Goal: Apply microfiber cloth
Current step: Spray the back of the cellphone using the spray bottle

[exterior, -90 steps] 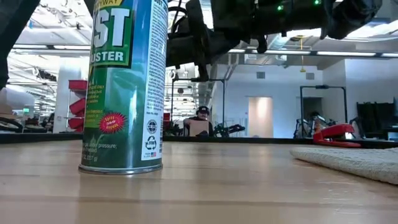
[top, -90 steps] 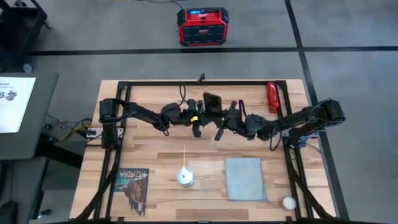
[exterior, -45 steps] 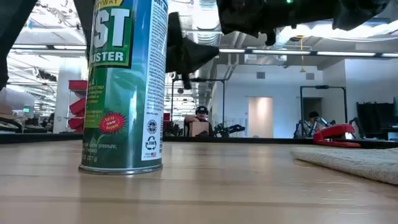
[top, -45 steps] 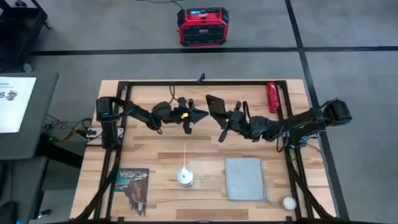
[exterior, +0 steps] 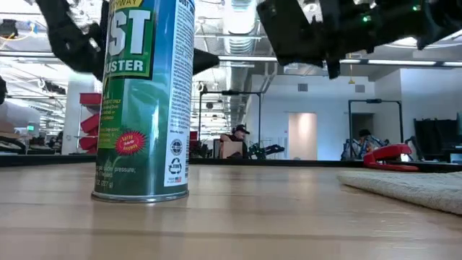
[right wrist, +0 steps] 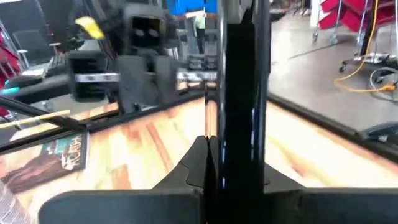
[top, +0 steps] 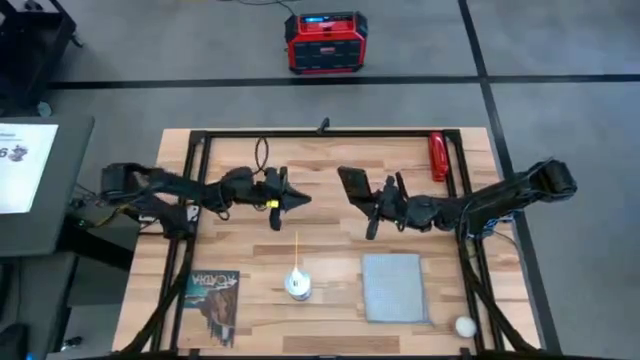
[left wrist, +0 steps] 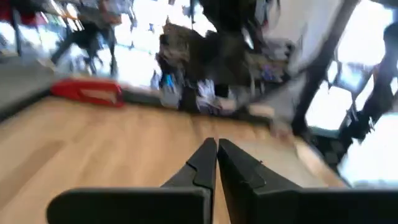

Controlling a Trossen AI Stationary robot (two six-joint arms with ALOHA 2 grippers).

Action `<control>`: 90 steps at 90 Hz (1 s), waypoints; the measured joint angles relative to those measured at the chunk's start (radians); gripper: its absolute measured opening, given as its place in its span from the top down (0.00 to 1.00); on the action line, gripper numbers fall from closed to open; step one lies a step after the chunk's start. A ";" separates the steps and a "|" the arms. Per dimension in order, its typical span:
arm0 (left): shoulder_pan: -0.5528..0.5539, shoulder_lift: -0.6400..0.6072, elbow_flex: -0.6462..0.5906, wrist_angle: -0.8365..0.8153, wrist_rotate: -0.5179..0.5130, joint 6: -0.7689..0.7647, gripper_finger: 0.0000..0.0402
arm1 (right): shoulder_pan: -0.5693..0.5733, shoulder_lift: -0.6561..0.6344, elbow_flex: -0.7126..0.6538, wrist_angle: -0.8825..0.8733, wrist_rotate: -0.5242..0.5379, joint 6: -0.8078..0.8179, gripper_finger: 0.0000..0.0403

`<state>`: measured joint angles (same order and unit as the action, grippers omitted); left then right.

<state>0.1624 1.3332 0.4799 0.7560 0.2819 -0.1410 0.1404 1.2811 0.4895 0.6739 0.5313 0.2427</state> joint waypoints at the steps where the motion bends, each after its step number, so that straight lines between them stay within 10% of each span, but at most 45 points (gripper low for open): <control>1: -0.008 -0.015 0.006 -0.031 -0.003 0.009 1.00 | -0.002 0.000 -0.002 -0.003 -0.003 0.006 0.97; 26: -0.265 -0.273 0.248 -0.756 -0.262 0.229 1.00 | -0.041 0.109 -0.008 0.136 -0.152 0.049 0.97; 65: -0.449 -0.134 0.520 -1.153 -0.346 0.234 1.00 | -0.078 0.605 0.088 0.735 -0.190 -0.087 0.97; 90: -0.516 -0.038 0.688 -1.329 -0.347 0.255 1.00 | -0.080 0.792 0.179 0.806 -0.219 -0.110 0.97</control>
<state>-0.3534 1.2949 1.1682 -0.5727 -0.0654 0.1135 0.0602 2.0730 0.6682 1.4797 0.3126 0.1325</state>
